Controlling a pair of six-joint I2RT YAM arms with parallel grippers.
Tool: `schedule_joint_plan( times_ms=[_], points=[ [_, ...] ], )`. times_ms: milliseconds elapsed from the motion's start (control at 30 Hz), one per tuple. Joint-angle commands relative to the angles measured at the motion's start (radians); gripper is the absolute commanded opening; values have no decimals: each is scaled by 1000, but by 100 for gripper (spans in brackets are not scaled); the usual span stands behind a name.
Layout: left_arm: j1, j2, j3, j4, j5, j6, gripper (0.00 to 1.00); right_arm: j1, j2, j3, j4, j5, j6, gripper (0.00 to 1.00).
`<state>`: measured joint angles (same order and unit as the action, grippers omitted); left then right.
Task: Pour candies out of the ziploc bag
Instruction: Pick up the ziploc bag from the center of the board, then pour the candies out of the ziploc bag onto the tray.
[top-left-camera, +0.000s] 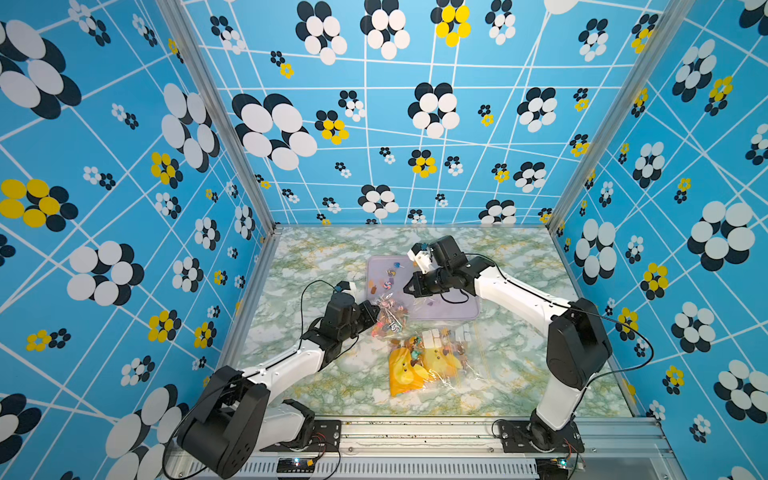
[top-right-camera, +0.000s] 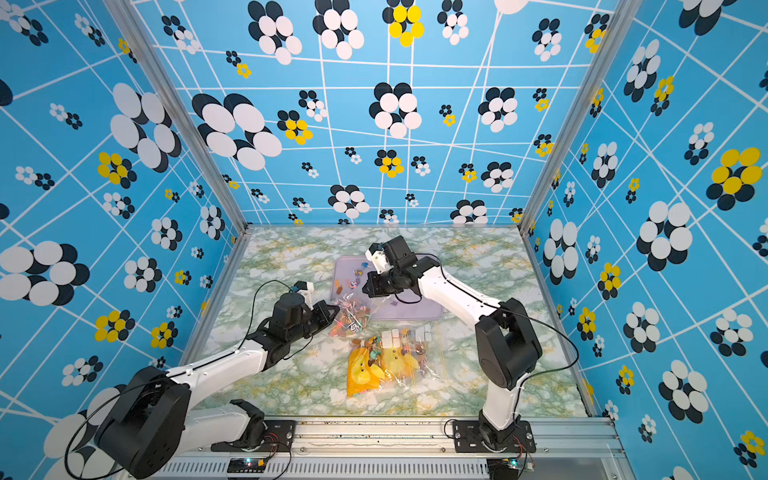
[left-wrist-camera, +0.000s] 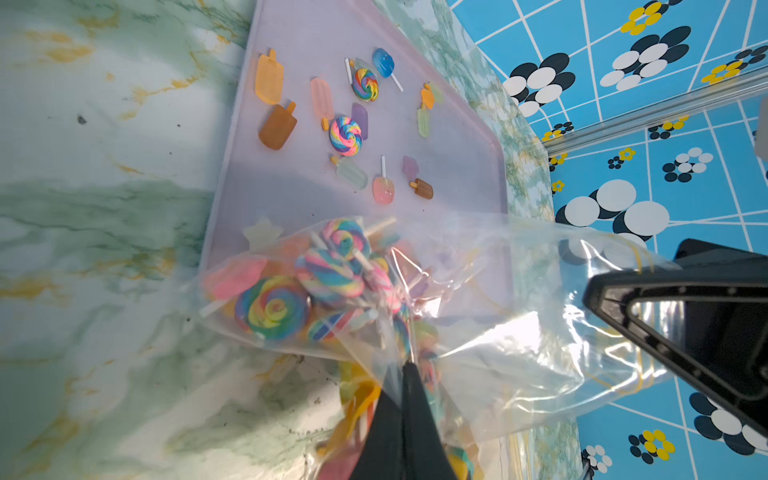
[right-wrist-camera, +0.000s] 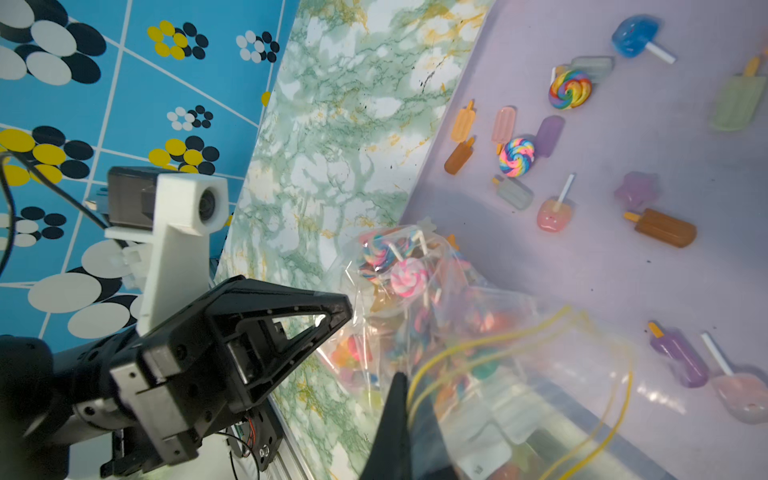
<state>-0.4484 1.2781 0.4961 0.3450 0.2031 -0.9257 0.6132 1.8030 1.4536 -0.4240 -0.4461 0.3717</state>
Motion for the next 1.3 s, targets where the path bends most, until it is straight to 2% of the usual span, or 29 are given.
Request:
schedule_joint_plan(
  times_ms=[0,400,733,1267],
  points=[
    [13,31,76,83,27,35,0,-17,-43,55,-50,18,-47,0],
    [71,208,254,138,104,65,0,-117,30,82,-14,-46,-53,0],
    [83,319,428,83,150,105,0,-157,87,82,-11,-40,-63,0],
    [86,380,576,18,170,134,0,-193,126,36,32,-66,-36,0]
  ],
)
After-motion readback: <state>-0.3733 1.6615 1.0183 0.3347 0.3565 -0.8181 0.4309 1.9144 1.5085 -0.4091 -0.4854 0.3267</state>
